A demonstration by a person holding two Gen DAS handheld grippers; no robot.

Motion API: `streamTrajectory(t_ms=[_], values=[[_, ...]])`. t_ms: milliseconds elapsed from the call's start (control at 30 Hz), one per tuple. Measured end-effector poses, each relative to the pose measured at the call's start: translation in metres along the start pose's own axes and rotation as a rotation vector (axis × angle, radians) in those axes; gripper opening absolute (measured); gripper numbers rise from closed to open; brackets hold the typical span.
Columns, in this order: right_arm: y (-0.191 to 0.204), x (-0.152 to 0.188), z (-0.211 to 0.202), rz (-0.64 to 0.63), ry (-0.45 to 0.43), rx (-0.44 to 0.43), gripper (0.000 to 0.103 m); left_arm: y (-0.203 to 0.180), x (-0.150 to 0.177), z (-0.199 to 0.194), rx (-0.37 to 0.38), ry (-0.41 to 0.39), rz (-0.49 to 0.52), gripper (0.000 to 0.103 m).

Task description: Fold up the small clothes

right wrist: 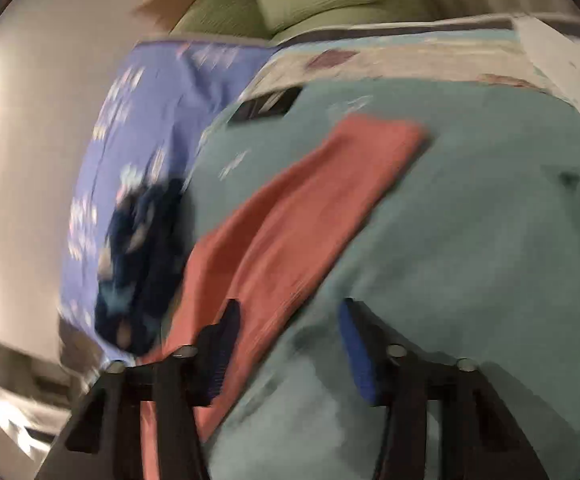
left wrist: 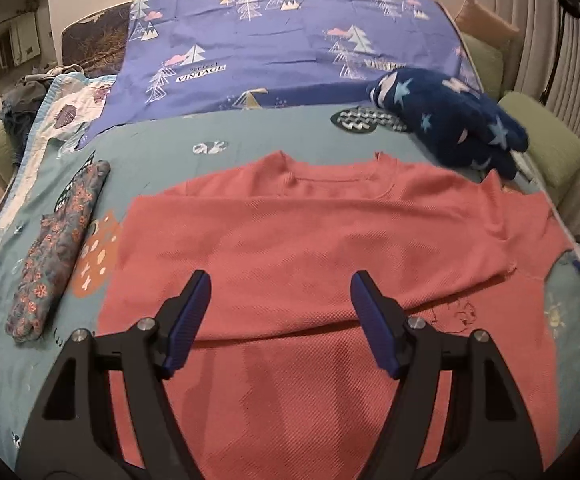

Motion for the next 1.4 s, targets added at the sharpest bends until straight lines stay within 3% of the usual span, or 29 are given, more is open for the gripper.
streamTrajectory(t_ms=[100, 267, 333, 367, 500, 600, 833, 1000, 1067, 1167, 1267, 1400], values=[[-0.017, -0.022, 0.001, 0.062, -0.035, 0.031, 0.048, -0.007, -0.001, 0.007, 0.014, 0.025, -0.02, 0.073], [-0.032, -0.057, 0.018, 0.11, -0.04, 0.006, 0.048, -0.018, -0.006, 0.009, 0.02, 0.019, -0.019, 0.073], [-0.027, -0.066, 0.024, 0.087, -0.045, 0.01, 0.038, -0.023, -0.009, 0.011, 0.021, 0.022, -0.007, 0.073], [-0.025, -0.069, 0.027, 0.066, -0.037, 0.011, 0.006, -0.025, -0.011, 0.013, 0.021, 0.024, -0.004, 0.073], [-0.007, -0.061, 0.012, -0.029, -0.069, -0.086, 0.004, -0.033, -0.016, 0.016, 0.048, 0.028, 0.0, 0.073], [0.029, -0.047, -0.005, -0.16, -0.071, -0.165, 0.004, -0.039, -0.017, 0.018, 0.062, 0.026, -0.001, 0.073], [0.136, 0.039, -0.026, -0.494, -0.013, -0.328, 0.004, -0.025, -0.009, 0.015, 0.098, 0.019, -0.051, 0.073], [0.202, 0.133, -0.001, -0.68, 0.155, -0.466, 0.005, 0.003, -0.006, 0.009, 0.132, 0.012, -0.117, 0.073], [0.221, 0.173, 0.019, -0.758, 0.233, -0.46, 0.005, 0.016, -0.004, 0.005, 0.157, 0.007, -0.142, 0.073], [0.232, 0.224, 0.058, -0.842, 0.356, -0.383, 0.005, 0.034, -0.003, 0.001, 0.2, 0.005, -0.178, 0.073], [0.225, 0.244, 0.083, -0.864, 0.428, -0.33, 0.005, 0.044, -0.001, 0.0, 0.225, 0.002, -0.197, 0.073], [0.215, 0.252, 0.097, -0.873, 0.47, -0.284, 0.006, 0.042, -0.004, 0.011, 0.35, 0.056, -0.229, 0.073]])
Point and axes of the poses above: each gripper's, at about its wrist camera, not at the fingertips, and z roughly the way its jaws point, y to its left, x to its underside, the point moved 1 cm from there along z, roughly the way its jaws point, and after that the axes turned 11 degrees about y, right-handed, at the moved point
